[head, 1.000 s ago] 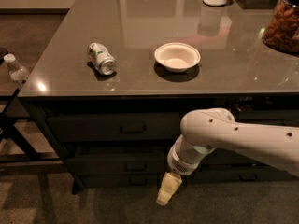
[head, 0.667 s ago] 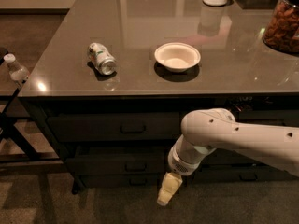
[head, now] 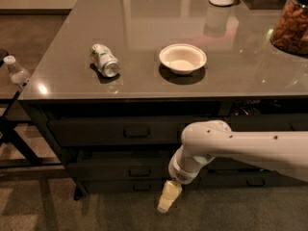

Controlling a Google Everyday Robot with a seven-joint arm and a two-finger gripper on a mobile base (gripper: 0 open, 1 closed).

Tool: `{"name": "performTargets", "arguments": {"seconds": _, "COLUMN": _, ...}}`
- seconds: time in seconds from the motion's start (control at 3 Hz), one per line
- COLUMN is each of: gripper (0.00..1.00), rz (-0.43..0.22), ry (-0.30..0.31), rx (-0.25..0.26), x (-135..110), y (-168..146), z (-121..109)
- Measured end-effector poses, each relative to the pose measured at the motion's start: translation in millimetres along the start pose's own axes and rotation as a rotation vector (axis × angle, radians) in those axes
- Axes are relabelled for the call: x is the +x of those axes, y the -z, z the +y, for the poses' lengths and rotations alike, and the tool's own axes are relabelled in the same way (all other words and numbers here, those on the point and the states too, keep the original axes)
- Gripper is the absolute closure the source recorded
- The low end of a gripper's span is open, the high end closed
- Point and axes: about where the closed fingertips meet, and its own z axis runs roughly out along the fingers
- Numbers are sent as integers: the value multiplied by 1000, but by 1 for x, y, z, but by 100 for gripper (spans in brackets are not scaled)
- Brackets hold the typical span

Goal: Open middle drawer

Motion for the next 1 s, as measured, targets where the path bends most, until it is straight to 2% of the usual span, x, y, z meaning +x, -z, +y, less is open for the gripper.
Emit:
{"name": "performTargets", "arguments": {"seconds": 0.33, "gripper": 0, "rz": -10, "ry": -24, "rx": 73, "x": -11, "y": -50, "z": -50}}
{"name": "performTargets", "arguments": {"seconds": 0.67, "gripper": 0, "rz": -10, "ry": -24, "rx": 73, "x": -11, "y": -50, "z": -50}}
{"name": "performTargets", "arguments": {"seconds": 1.0, "gripper": 0, "rz": -18, "ry": -62, "rx": 89, "x": -8, "y": -73, "z": -71}}
